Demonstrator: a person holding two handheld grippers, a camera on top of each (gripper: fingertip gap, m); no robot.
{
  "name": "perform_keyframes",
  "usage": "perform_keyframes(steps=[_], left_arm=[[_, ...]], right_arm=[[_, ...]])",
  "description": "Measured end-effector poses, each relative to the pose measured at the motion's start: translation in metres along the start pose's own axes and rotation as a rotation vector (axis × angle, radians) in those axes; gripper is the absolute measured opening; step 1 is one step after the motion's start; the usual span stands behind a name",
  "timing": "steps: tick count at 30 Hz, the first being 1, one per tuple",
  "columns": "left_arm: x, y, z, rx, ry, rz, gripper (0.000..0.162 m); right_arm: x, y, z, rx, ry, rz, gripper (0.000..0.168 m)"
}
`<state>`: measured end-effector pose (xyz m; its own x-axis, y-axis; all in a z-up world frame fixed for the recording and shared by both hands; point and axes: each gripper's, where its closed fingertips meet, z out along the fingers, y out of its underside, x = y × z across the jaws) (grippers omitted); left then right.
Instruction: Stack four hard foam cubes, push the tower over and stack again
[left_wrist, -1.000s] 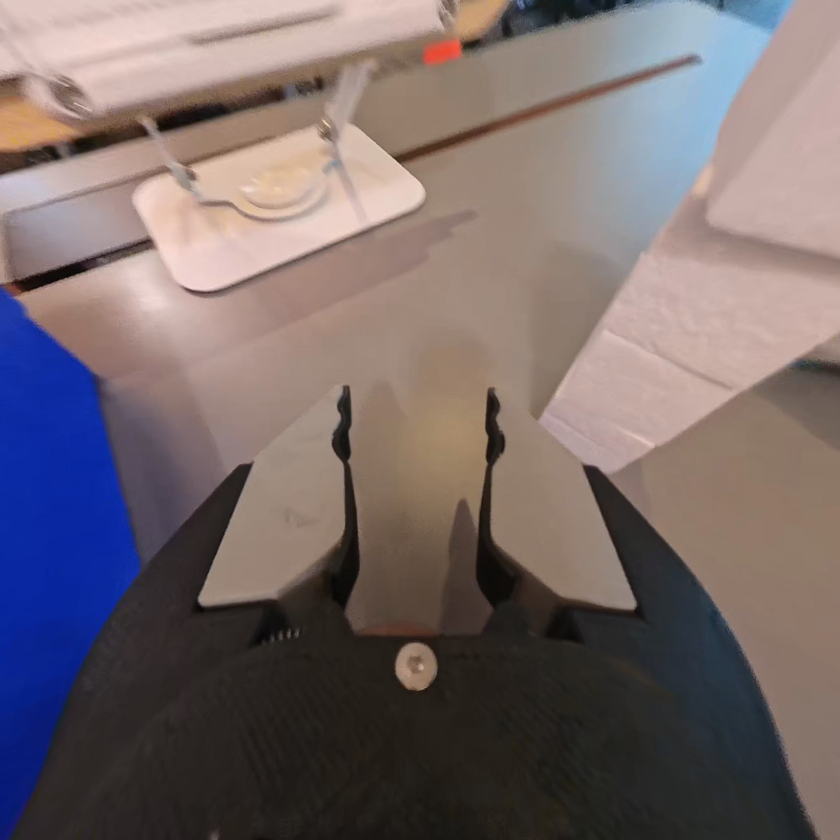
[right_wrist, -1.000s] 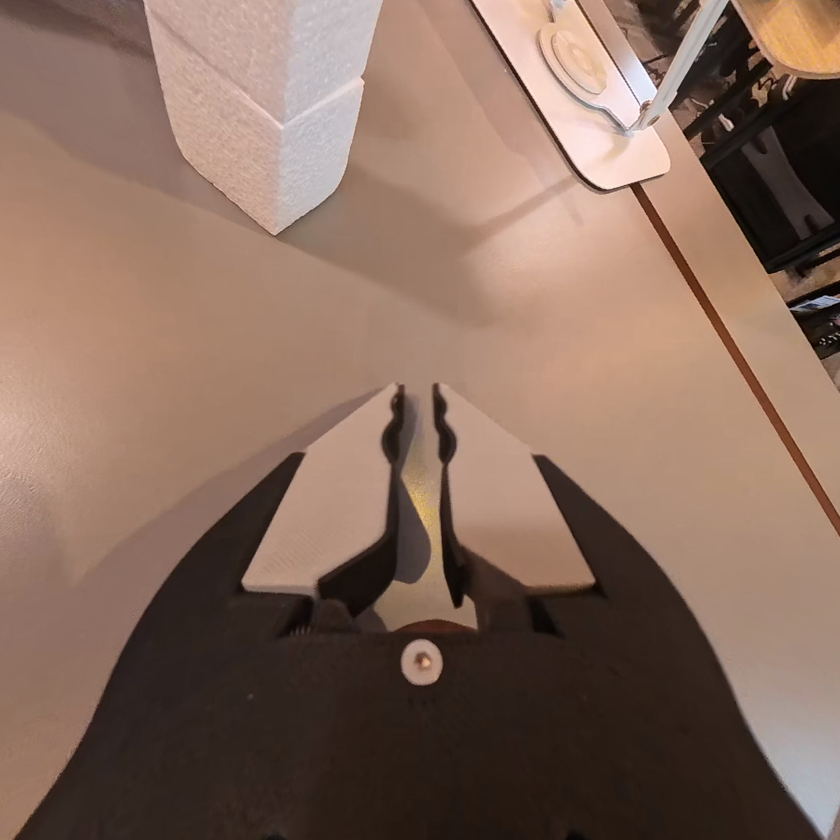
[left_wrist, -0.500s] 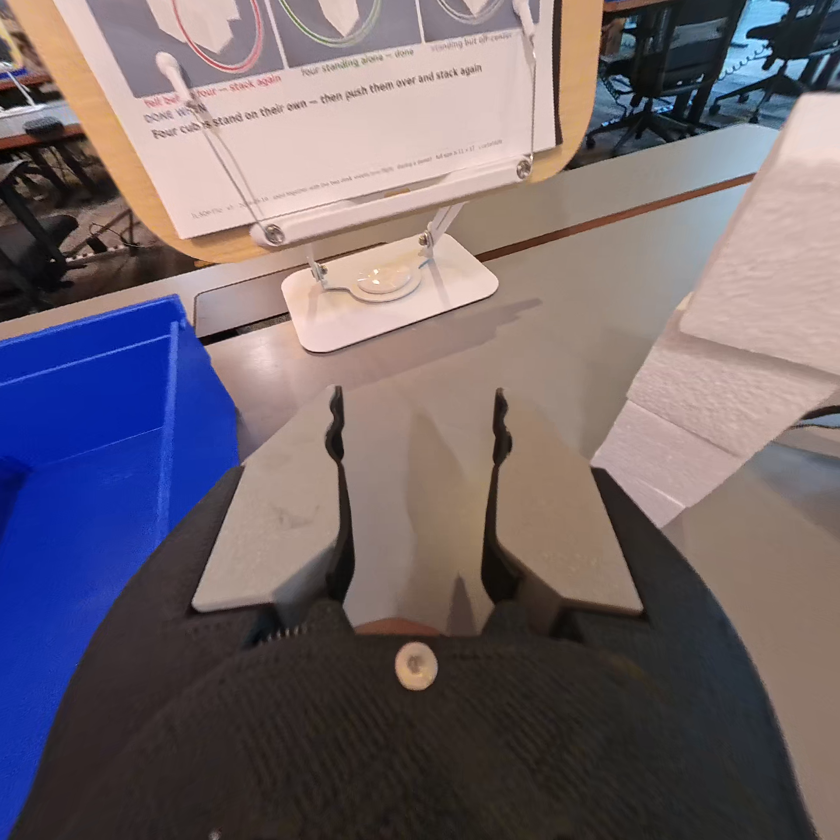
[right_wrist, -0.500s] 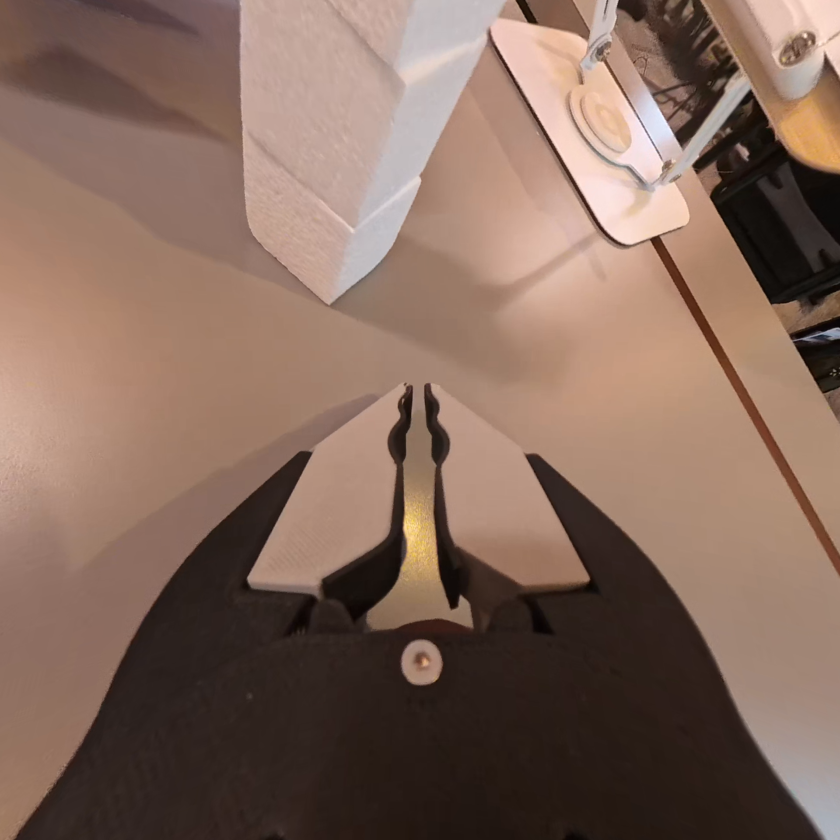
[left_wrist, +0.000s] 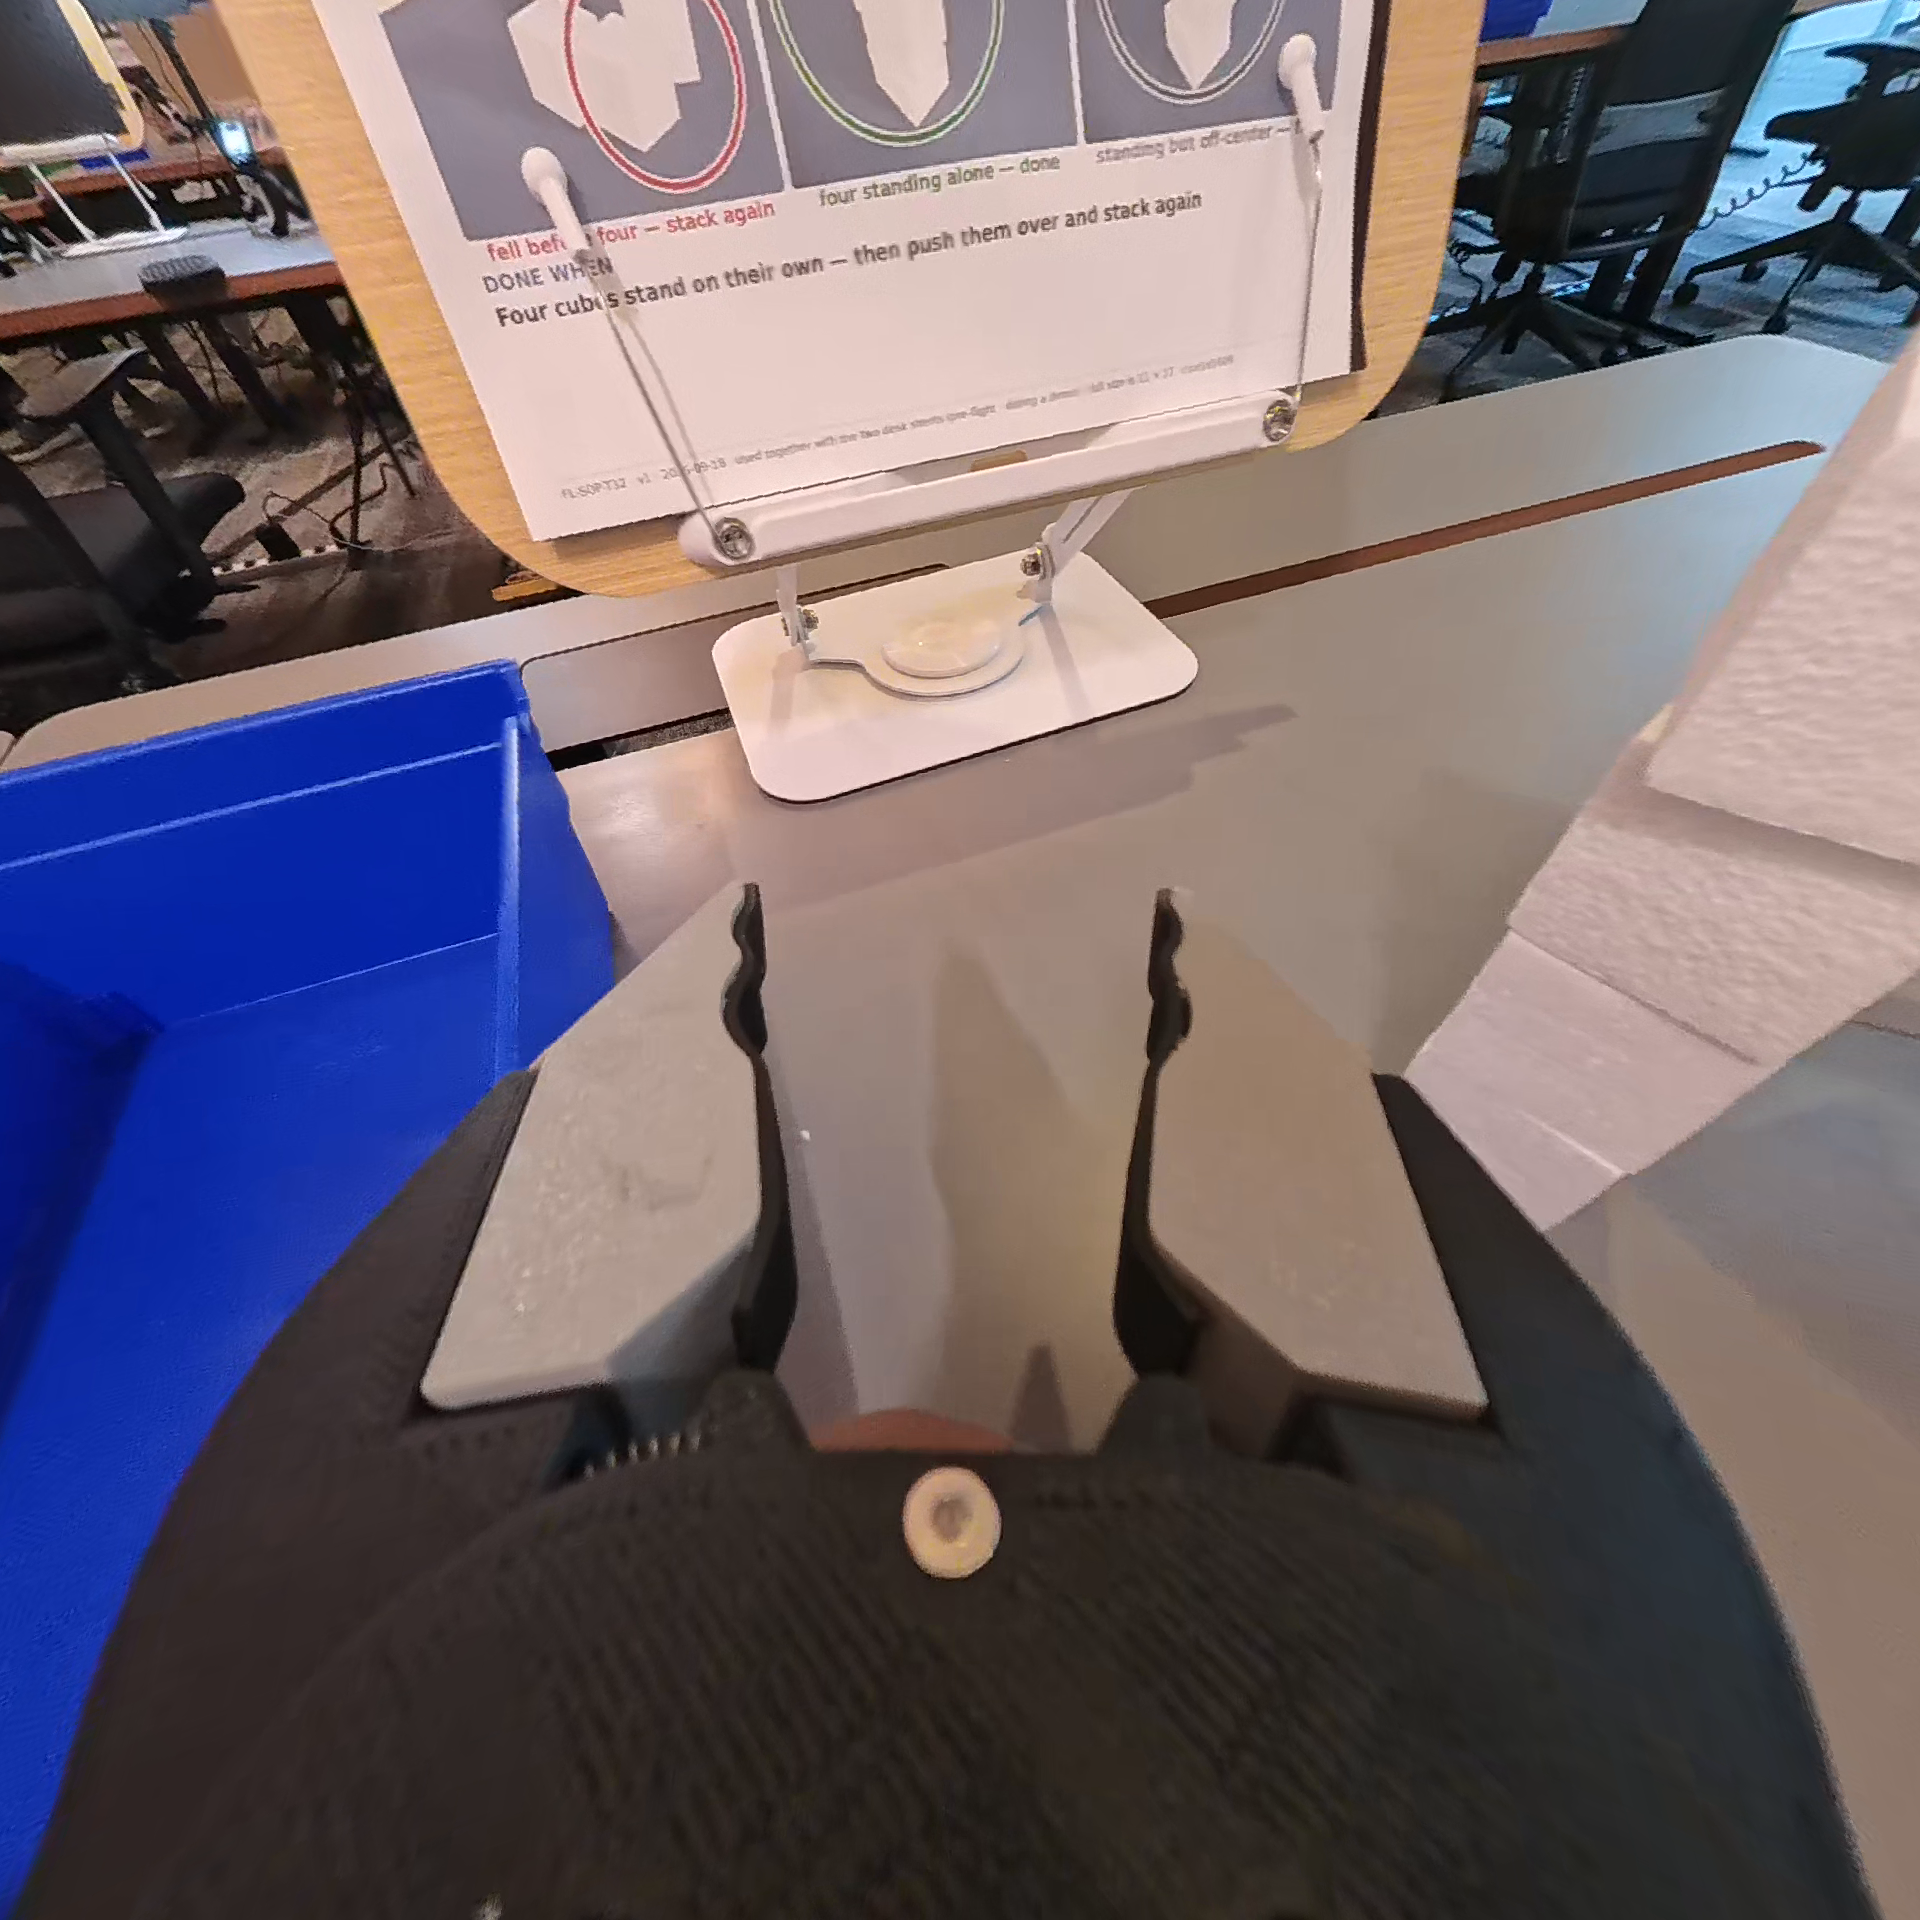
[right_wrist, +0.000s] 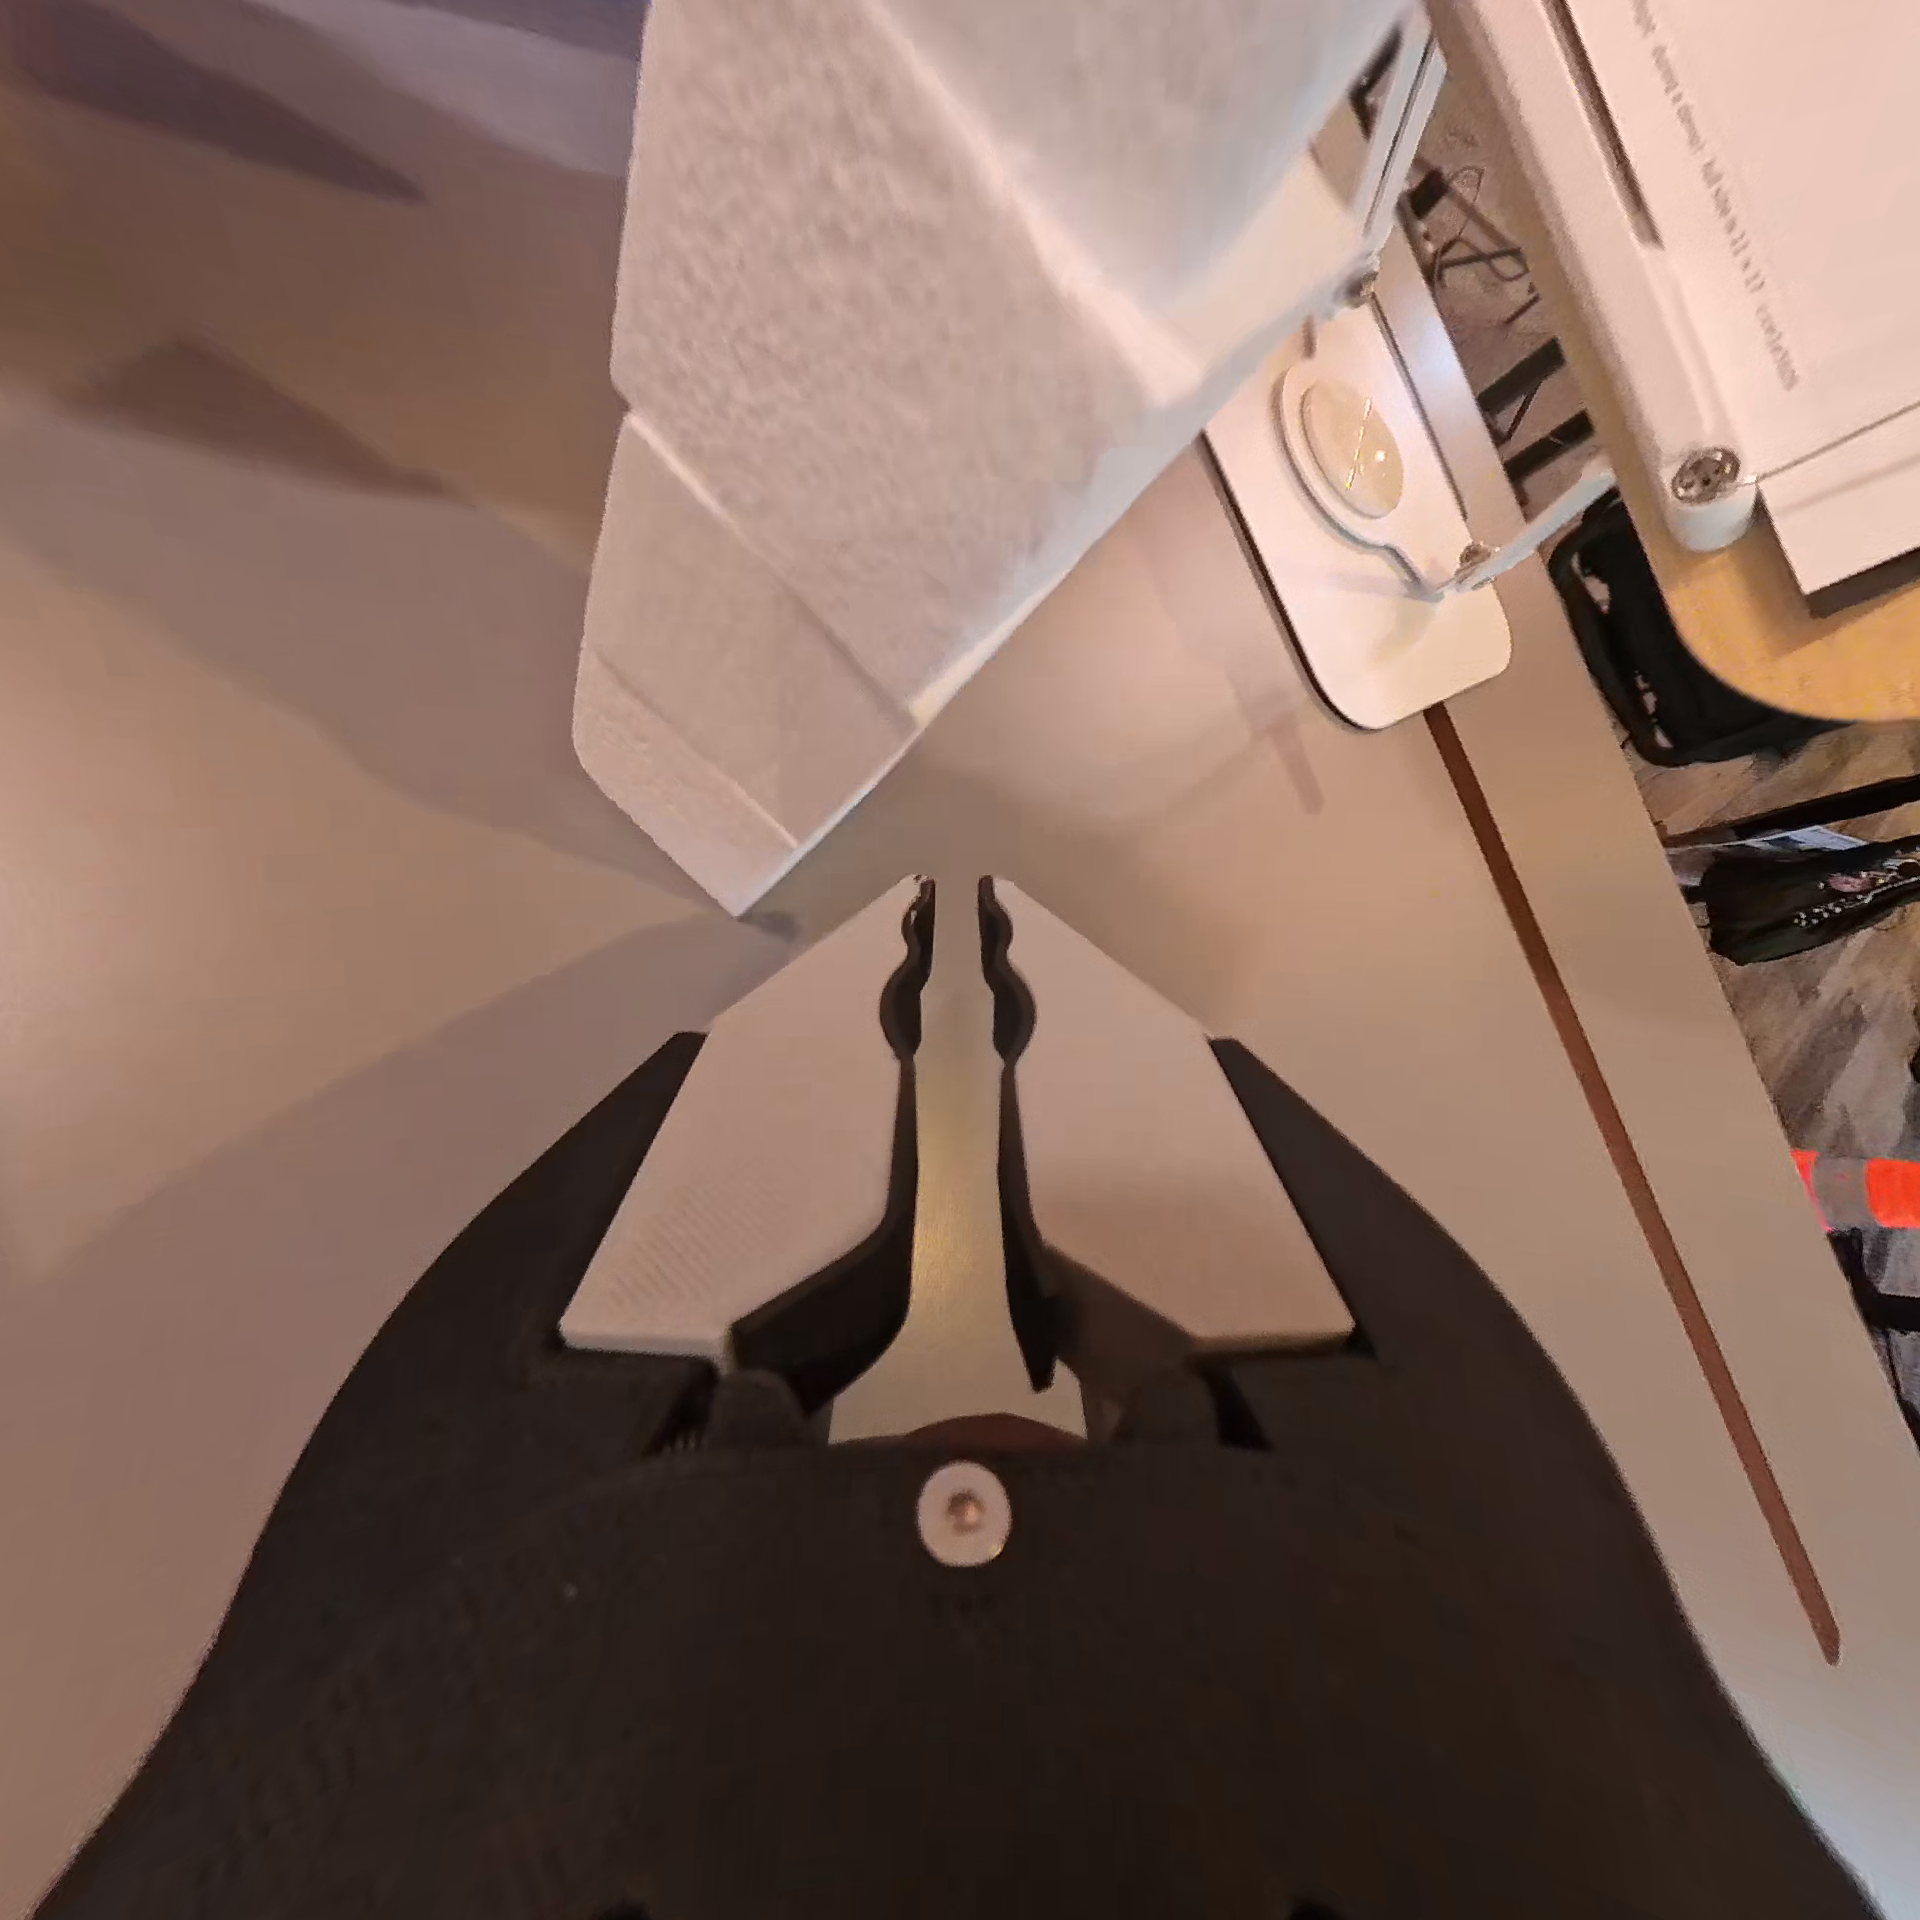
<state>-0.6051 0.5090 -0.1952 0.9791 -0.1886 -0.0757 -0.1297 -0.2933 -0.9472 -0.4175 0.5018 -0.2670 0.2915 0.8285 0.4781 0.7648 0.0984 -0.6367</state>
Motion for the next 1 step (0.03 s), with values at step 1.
perform_keyframes(steps=[1], left_arm=[[-0.0018,0.0,-0.0004,0.001,-0.002,-0.006,0.073]], right_arm=[[-0.0004,-0.0043,0.0008,0.004,-0.002,-0.004,0.006]])
